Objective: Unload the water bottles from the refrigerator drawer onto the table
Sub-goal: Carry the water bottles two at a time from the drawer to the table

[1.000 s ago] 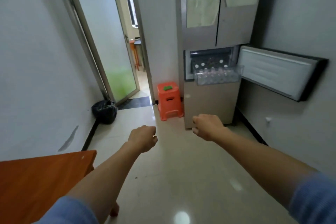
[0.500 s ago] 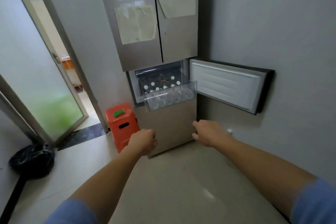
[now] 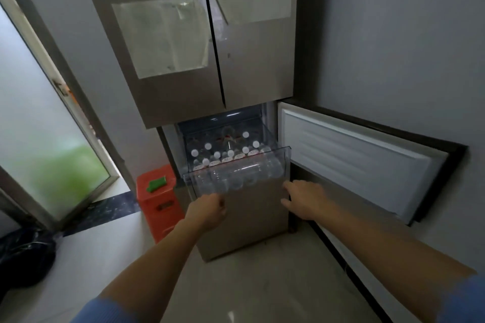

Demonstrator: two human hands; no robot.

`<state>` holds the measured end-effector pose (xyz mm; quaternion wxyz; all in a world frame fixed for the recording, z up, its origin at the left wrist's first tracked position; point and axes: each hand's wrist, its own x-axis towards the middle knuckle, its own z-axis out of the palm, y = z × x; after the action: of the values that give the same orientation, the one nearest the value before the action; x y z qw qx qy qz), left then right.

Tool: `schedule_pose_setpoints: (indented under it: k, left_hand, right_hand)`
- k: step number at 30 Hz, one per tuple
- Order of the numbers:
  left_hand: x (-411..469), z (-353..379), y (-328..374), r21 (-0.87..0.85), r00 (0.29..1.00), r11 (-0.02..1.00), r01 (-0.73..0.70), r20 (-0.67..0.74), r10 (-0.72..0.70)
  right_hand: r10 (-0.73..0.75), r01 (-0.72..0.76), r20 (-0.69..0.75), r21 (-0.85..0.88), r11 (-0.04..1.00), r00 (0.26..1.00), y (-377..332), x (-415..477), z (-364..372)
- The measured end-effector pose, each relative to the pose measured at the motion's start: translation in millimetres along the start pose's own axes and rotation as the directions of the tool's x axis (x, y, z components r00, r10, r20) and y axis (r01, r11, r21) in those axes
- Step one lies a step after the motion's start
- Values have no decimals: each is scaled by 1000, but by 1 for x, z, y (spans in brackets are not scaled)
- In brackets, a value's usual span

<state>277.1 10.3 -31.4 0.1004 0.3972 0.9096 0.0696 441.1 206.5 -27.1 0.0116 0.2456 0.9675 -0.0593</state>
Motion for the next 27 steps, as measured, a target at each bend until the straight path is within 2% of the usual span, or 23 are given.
schedule_pose_setpoints:
  k: [8,12,15,21,24,27]
  left_hand:
    - [103,-13,-27,-215,981,960,181,-24,-190]
    - [155,-16,-60,-420,950,865,272,-24,-310]
    - [196,-14,-89,-534,930,784,316,11,-367]
    - [267,-13,-157,-503,903,784,364,-13,-428]
    - [295,-14,-181,-462,905,805,371,-13,-425]
    - [313,-10,-197,-451,912,812,371,14,-409]
  right_hand:
    - [-107,108,-13,182,977,994,20,150,-13]
    - [-121,114,27,190,975,992,2,220,-1]
    - [-84,50,88,337,940,993,-17,270,17]
    - [12,-173,269,585,792,963,-59,375,59]
    - [54,-317,362,723,614,931,-91,424,73]
    - [119,-472,467,781,409,876,-125,466,91]
